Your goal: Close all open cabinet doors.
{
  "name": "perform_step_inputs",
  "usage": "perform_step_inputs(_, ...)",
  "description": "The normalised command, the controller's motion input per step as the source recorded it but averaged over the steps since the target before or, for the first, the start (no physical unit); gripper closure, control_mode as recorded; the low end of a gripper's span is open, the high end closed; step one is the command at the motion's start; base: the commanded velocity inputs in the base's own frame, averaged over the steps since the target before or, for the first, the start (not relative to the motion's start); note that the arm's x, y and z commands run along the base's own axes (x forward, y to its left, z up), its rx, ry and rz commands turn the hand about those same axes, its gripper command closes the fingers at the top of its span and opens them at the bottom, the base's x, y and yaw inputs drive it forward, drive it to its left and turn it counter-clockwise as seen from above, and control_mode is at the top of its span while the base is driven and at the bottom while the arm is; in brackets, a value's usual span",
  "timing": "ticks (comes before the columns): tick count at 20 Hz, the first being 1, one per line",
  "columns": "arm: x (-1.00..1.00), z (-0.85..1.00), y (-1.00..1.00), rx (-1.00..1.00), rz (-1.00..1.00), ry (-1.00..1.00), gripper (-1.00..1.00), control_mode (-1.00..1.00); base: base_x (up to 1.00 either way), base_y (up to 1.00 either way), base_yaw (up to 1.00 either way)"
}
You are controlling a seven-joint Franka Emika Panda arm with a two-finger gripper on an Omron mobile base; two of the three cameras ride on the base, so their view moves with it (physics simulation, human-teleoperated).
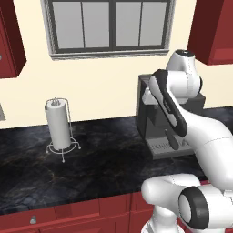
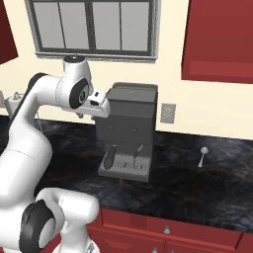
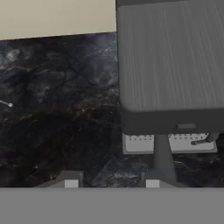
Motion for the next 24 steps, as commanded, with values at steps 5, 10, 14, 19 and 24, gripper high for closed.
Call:
perform_step_inputs(5,-0.20,0.00,-0.07,0.00,0.00,0.00,-1.00,-1.00,0.00,0.00,0.00)
perform_step_inputs(10,-0.58,0.00,-0.29,0.00,-0.01,-0.07,-1.00,-1.00,0.00,0.00,0.00)
perform_step_inputs(14,-0.57,0.00,-0.26,0.00,0.00,-0.09,-1.00,-1.00,0.00,0.00,0.00)
perform_step_inputs(19,-0.49,0.00,-0.21,0.00,0.00,-0.07,-1.00,-1.00,0.00,0.00,0.00)
perform_step_inputs(24,-0.45,0.00,-0.15,0.00,0.00,-0.06,-1.00,-1.00,0.00,0.00,0.00)
